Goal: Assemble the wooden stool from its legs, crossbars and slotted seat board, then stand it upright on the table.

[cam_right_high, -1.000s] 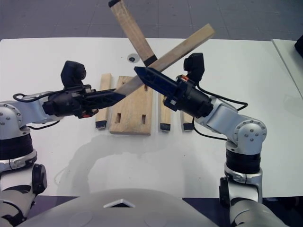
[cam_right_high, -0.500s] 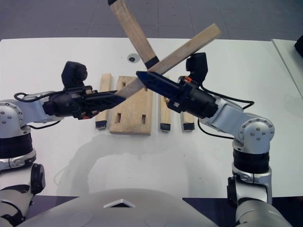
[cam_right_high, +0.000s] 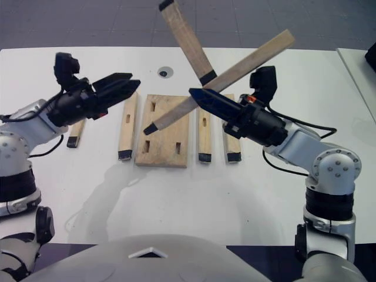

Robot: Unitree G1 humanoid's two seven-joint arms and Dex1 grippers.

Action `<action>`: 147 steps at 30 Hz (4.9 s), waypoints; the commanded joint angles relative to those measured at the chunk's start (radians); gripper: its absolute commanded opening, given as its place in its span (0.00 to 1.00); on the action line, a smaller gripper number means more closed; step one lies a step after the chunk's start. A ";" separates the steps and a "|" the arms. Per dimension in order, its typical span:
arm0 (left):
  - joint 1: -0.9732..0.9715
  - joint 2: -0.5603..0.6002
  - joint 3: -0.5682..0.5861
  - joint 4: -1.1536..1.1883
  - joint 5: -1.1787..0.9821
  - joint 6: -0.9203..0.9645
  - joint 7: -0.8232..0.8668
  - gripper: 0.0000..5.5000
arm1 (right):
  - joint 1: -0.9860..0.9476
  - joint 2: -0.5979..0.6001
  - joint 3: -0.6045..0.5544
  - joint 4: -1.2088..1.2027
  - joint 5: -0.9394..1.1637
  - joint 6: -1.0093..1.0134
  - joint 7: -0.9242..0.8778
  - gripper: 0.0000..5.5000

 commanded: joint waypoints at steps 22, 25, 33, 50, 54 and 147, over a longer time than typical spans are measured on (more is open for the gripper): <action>0.307 0.039 -0.367 -0.242 0.662 0.122 0.310 0.98 | 0.059 -0.005 -0.010 -0.070 -0.041 -0.043 -0.035 0.37; 0.318 0.120 -0.434 -0.244 0.698 0.140 0.260 0.98 | 0.049 -0.003 -0.001 -0.071 -0.068 -0.044 -0.033 0.37; 0.398 0.335 -0.568 -0.085 0.840 -0.017 0.097 0.98 | -0.057 0.026 0.047 -0.029 -0.367 -0.122 0.074 0.37; 0.262 0.496 -0.576 0.314 1.058 -0.743 -0.262 0.98 | -0.406 0.110 0.359 0.503 -1.114 -0.359 0.518 0.37; 0.203 0.447 -0.573 0.371 1.078 -0.802 -0.278 0.98 | -0.458 0.175 0.394 0.595 -1.190 -0.385 0.578 0.37; 0.042 0.107 -0.504 0.496 1.175 -0.915 -0.285 0.98 | -0.578 0.269 0.327 1.518 -1.587 -0.621 0.861 0.38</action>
